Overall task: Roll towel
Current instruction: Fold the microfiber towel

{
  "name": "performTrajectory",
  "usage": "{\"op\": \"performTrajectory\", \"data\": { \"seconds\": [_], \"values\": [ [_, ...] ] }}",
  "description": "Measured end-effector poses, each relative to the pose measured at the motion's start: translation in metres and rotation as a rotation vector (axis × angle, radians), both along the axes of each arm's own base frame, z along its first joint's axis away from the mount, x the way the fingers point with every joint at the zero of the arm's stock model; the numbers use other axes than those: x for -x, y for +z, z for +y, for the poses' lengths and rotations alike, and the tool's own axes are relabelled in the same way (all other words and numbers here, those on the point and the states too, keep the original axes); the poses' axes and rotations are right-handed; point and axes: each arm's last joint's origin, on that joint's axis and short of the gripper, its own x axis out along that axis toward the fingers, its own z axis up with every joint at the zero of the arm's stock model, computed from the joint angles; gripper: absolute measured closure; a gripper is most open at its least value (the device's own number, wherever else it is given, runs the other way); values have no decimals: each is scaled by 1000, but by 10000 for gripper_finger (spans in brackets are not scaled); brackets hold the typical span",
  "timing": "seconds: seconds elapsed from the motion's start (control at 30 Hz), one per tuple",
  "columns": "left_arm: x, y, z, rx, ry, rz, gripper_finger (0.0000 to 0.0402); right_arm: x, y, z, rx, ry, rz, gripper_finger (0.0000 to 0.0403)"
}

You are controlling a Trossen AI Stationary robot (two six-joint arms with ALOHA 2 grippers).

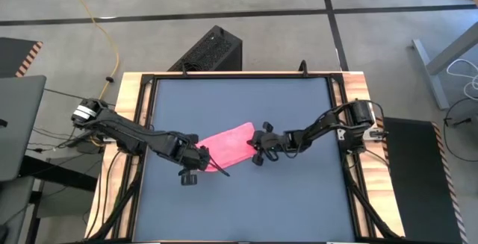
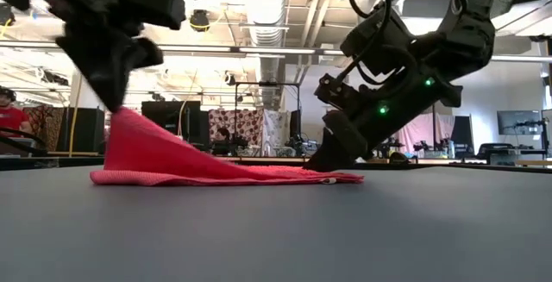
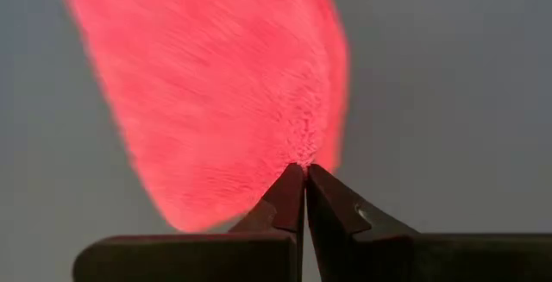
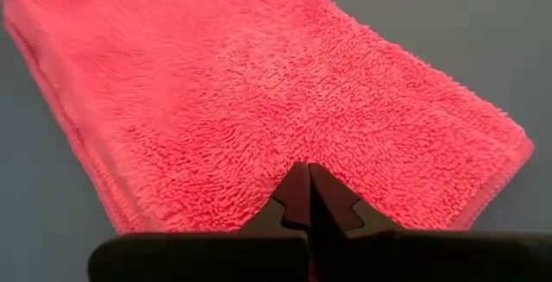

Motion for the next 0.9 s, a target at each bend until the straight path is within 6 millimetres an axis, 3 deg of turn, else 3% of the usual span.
{"op": "performTrajectory", "data": {
  "seconds": [0.13,0.33,0.5,0.63,0.77,0.9],
  "values": [
    [3,-6,-5,185,20,61,401,-2,1,0,1,-1,15,387],
    [4,-6,-5,215,51,79,394,-4,2,0,7,3,21,387],
    [4,-6,-6,229,59,90,356,-3,2,0,7,4,26,387],
    [4,-6,-5,204,70,74,319,-3,1,0,10,5,36,387],
    [-7,-8,-9,131,57,-47,294,-2,2,0,16,10,45,387],
    [-20,-24,-15,77,-40,-61,288,2,12,0,36,25,70,387]
  ]
}}
